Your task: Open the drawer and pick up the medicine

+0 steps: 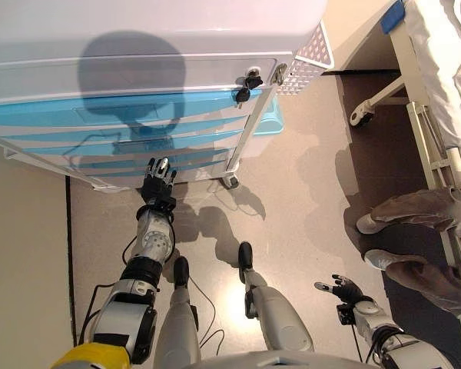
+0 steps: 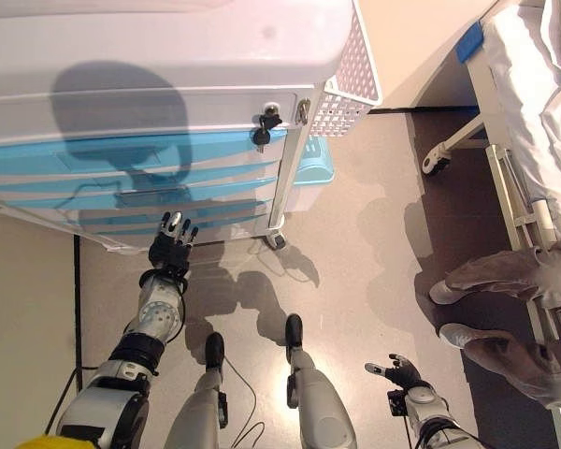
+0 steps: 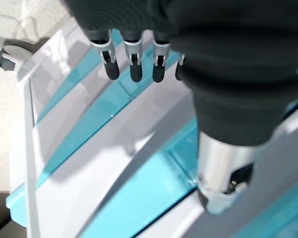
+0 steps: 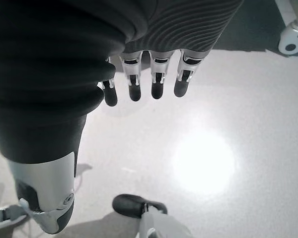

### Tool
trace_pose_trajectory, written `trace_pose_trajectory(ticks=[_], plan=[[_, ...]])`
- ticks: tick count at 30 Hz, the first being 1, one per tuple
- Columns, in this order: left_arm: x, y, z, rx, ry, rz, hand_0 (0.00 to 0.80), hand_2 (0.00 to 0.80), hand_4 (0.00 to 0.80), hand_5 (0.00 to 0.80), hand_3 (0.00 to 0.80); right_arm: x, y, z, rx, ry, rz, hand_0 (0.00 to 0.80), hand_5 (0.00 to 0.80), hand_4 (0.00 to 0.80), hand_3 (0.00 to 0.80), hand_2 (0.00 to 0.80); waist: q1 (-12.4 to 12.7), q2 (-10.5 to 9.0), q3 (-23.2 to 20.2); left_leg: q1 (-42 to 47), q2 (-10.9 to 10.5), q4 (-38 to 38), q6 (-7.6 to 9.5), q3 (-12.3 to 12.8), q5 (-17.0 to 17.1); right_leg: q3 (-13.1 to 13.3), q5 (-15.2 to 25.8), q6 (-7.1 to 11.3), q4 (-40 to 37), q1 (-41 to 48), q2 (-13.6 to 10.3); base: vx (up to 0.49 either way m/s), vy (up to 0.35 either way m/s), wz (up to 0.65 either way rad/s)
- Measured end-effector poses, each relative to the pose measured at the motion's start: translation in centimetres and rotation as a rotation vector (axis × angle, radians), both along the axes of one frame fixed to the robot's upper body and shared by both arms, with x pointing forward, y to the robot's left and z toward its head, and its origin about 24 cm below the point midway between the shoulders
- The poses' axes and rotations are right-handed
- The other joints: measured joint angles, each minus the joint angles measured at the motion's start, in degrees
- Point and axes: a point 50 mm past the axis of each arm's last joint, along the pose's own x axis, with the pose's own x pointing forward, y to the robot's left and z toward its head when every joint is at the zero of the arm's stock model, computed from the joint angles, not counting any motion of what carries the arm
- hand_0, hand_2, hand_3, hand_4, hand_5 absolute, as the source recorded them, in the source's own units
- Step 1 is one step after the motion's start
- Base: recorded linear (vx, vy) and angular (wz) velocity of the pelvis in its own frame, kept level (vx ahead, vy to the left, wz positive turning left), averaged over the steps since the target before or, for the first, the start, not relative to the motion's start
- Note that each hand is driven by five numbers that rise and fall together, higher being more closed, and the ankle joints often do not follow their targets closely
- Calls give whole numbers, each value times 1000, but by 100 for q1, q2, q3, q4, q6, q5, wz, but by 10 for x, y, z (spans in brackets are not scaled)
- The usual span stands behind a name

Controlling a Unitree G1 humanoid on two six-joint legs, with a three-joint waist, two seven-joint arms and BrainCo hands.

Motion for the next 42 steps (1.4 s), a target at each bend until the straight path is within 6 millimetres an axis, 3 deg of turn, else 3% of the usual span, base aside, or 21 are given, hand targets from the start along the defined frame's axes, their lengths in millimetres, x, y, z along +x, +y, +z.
trace_pose_trajectory(ticks=[42], plan=[[3,4,15,-70,-92,7,0,0,0,0,0,0,1,0,20,-7,16,0,0,0,0,0,11,-188,94,-29,5,44,-6,-12,-4,-10,-14,19,1,-7,2,0,0,0]])
